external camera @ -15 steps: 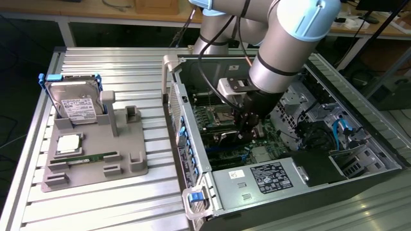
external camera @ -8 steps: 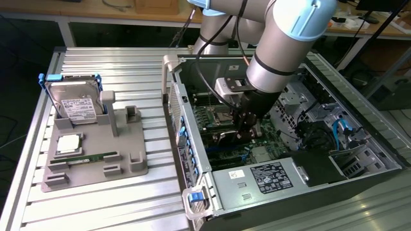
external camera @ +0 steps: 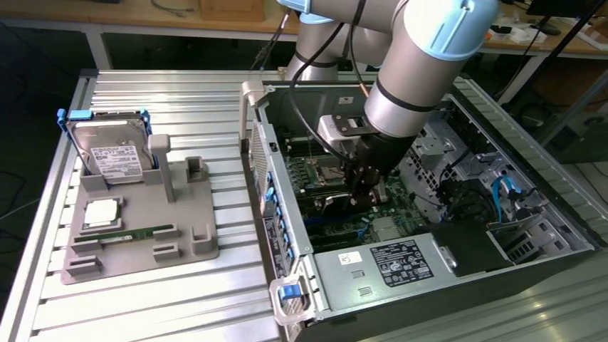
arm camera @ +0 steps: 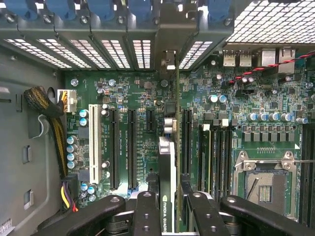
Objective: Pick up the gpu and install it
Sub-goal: 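Insert the gpu into the slot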
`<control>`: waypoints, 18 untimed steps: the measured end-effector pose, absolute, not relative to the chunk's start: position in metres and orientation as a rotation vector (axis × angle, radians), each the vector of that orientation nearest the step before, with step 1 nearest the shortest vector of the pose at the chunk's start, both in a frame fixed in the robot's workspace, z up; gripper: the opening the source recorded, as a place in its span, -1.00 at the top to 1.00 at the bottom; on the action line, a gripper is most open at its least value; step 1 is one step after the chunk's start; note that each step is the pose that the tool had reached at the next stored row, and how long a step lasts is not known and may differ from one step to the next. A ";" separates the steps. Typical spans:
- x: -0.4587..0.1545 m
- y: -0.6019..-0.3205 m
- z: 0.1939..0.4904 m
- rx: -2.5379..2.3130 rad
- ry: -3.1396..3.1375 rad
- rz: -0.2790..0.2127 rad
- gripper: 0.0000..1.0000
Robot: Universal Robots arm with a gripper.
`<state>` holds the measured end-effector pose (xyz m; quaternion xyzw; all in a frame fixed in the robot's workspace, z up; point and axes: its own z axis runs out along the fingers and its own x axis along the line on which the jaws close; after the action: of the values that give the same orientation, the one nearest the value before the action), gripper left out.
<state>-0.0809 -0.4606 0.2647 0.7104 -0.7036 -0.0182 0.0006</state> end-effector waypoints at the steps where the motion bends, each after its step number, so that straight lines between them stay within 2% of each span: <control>1: -0.081 -0.461 0.265 2.231 -2.210 -0.057 0.47; 11: -0.082 -0.461 0.265 2.231 -2.210 -0.057 0.47; 18: -0.082 -0.461 0.265 2.222 -2.202 -0.075 0.47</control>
<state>-0.0820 -0.4605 0.2647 0.7102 -0.7036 -0.0239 0.0063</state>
